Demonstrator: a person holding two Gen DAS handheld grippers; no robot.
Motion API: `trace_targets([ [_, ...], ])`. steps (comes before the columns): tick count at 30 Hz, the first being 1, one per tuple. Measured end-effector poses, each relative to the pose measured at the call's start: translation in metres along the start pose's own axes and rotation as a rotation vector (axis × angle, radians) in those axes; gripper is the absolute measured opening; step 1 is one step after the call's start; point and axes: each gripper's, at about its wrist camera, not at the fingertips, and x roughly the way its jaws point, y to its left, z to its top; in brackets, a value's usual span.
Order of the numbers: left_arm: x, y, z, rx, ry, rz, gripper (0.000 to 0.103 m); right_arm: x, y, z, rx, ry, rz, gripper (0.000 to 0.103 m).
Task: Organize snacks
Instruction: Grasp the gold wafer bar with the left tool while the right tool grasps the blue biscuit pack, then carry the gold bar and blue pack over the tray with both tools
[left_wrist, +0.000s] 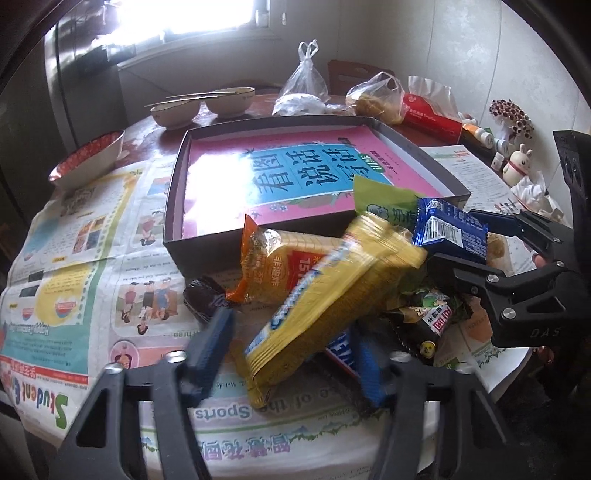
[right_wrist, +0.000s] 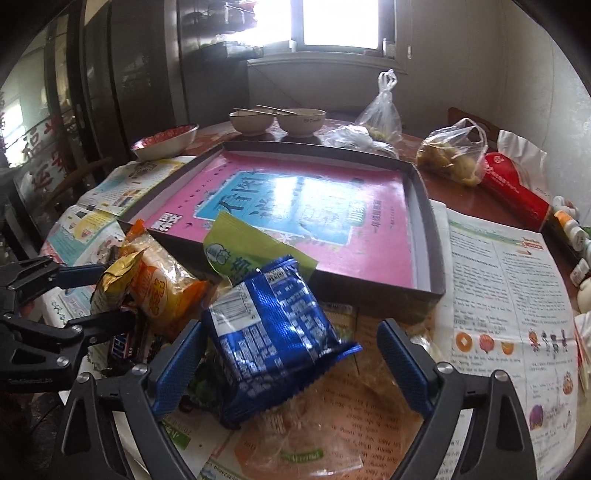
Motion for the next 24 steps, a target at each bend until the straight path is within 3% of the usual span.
trace_targets([
  [3, 0.003, 0.001, 0.002, -0.004, -0.008, 0.005, 0.051, 0.002, -0.002, 0.002, -0.009, -0.008, 0.001, 0.086],
  [7, 0.005, 0.005, 0.004, -0.021, -0.013, 0.003, 0.041, 0.006, -0.004, 0.002, -0.016, -0.004, 0.018, 0.070],
  [13, 0.004, 0.016, 0.005, -0.066, -0.019, 0.003, 0.021, 0.004, -0.009, 0.001, 0.007, -0.028, 0.027, 0.062],
  [24, -0.009, 0.036, 0.006, -0.156, -0.055, -0.075, 0.016, -0.006, -0.031, 0.008, 0.105, -0.071, 0.050, 0.054],
])
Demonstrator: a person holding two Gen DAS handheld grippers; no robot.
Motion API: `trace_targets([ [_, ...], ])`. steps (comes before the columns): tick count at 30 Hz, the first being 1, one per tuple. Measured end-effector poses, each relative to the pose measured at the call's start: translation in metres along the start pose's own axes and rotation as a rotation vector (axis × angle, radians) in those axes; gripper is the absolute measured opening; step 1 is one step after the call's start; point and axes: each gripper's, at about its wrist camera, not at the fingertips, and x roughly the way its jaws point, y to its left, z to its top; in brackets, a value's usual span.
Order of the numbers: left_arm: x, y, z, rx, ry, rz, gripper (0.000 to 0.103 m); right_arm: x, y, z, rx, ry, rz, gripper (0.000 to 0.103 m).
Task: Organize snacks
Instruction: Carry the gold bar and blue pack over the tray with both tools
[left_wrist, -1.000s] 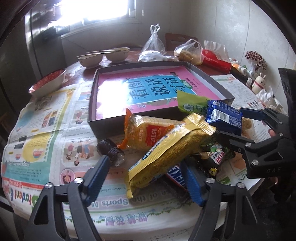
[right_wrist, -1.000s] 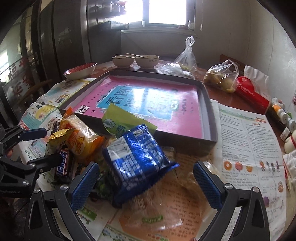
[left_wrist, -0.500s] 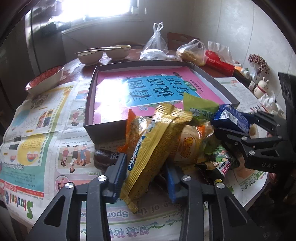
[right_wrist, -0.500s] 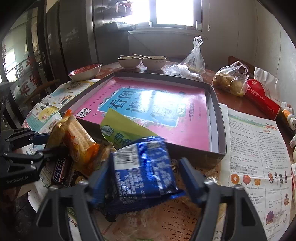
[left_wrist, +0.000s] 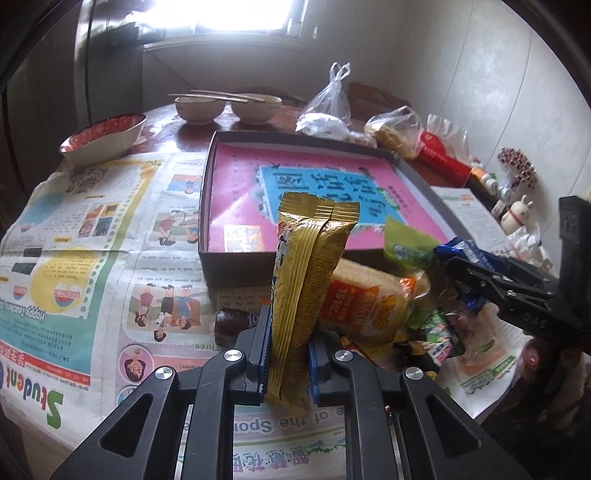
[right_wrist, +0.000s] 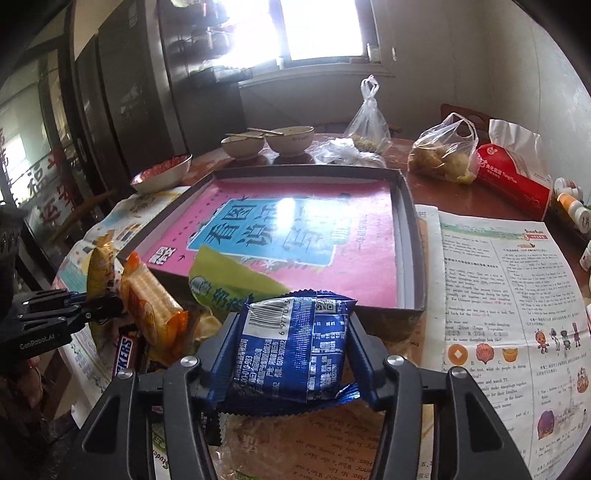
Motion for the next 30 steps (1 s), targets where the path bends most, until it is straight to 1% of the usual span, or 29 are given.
trace_targets([
  [5, -0.009, 0.004, 0.009, -0.021, -0.033, -0.012, 0.016, -0.004, -0.005, 0.005, 0.026, -0.017, -0.009, 0.054],
  [9, -0.014, 0.009, 0.018, -0.036, -0.058, -0.002, 0.016, -0.004, -0.011, 0.009, 0.053, -0.025, -0.014, 0.054],
  [17, -0.019, 0.013, 0.035, -0.044, -0.107, 0.003, 0.016, -0.004, -0.014, 0.018, 0.061, -0.041, -0.020, 0.054],
  [25, -0.014, 0.015, 0.053, -0.049, -0.123, 0.001, 0.016, 0.001, -0.011, 0.034, 0.059, -0.052, -0.018, 0.054],
  [30, -0.006, 0.015, 0.061, -0.045, -0.121, -0.005, 0.016, 0.009, -0.011, 0.043, 0.060, -0.053, -0.015, 0.054],
])
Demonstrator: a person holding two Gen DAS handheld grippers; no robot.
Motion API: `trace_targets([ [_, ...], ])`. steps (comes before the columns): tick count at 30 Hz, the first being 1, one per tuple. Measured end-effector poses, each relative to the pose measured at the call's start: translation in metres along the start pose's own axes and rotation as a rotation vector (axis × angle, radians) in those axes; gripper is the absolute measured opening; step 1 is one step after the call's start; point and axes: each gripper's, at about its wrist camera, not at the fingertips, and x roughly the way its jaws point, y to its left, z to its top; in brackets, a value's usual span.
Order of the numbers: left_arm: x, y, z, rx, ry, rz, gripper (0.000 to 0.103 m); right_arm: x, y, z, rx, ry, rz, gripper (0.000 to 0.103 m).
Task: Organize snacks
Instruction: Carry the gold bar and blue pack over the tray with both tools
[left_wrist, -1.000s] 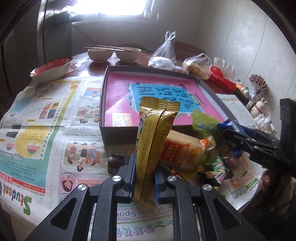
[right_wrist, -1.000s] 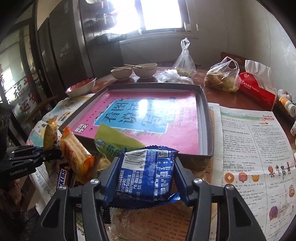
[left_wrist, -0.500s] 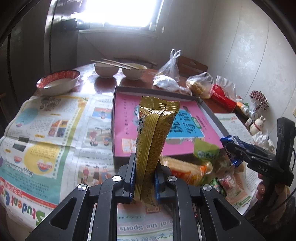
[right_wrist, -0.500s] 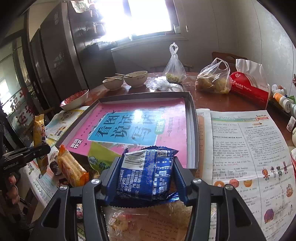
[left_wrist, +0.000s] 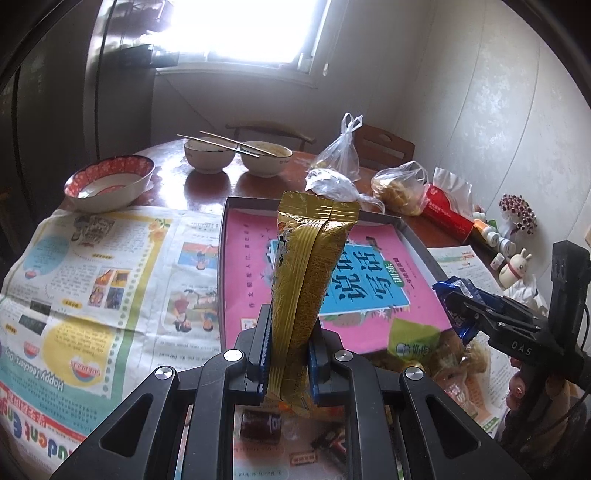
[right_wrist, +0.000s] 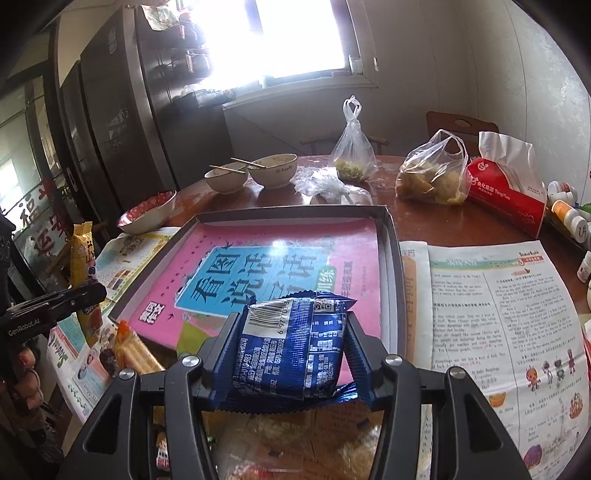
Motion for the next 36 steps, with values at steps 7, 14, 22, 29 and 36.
trace_targets([
  [7, 0.019, 0.002, 0.009, -0.007, 0.017, 0.000, 0.016, 0.014, -0.002, 0.010, 0.010, 0.013, 0.003, 0.054],
  [14, 0.037, 0.003, 0.015, -0.008, 0.036, 0.000, 0.016, 0.031, 0.001, 0.016, 0.003, 0.040, 0.010, 0.054],
  [22, 0.055, 0.004, 0.018, -0.004, 0.064, 0.009, 0.016, 0.048, -0.006, 0.018, 0.029, 0.079, 0.008, 0.054],
  [29, 0.067, -0.001, 0.017, 0.008, 0.086, 0.015, 0.016, 0.058, -0.015, 0.016, 0.053, 0.104, -0.024, 0.054],
  [36, 0.078, -0.005, 0.016, 0.014, 0.108, 0.017, 0.016, 0.064, -0.015, 0.014, 0.048, 0.130, -0.029, 0.054],
])
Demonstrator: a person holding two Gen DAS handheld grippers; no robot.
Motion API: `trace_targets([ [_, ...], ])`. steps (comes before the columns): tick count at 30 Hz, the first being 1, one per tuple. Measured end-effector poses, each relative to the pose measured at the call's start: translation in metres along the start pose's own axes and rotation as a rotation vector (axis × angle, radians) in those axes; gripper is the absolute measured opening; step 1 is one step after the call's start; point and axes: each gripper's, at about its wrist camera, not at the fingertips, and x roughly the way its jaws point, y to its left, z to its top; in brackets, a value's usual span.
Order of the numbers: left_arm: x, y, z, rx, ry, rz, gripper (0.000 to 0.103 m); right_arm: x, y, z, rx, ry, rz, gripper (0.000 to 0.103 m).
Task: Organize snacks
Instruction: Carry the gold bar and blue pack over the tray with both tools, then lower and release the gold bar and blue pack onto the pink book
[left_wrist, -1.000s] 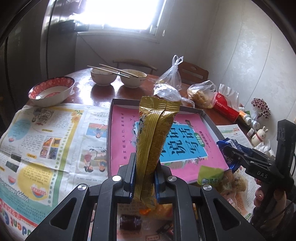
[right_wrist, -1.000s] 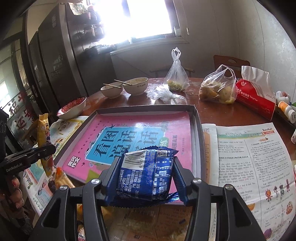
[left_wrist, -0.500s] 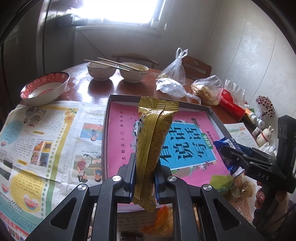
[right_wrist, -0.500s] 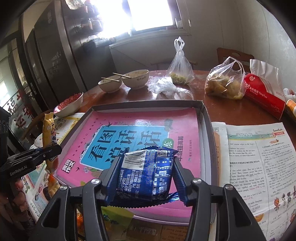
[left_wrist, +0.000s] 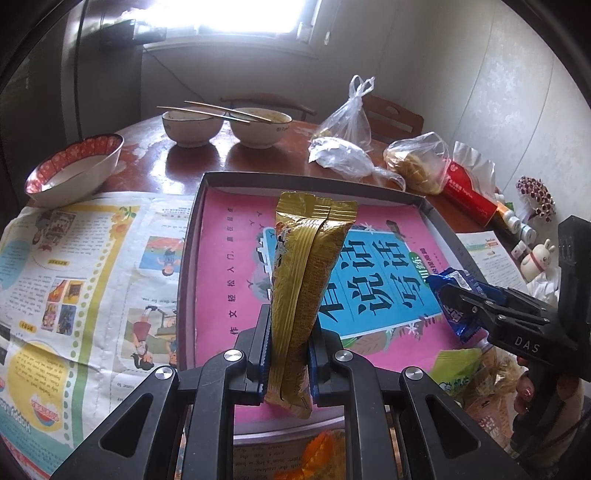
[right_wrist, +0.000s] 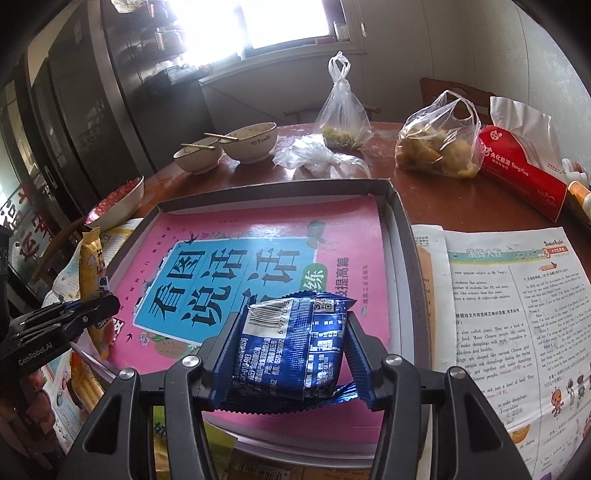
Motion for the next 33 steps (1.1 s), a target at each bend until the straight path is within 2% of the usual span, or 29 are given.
trace_targets([
  [19, 0.014, -0.005, 0.001, 0.010, 0.023, 0.013, 0.019, 0.003, 0.000, -0.002, -0.005, 0.026, -0.014, 0.055],
  [33, 0.015, -0.002, 0.000, 0.007, 0.024, 0.012, 0.021, -0.011, 0.003, 0.000, -0.017, -0.027, -0.014, 0.055],
])
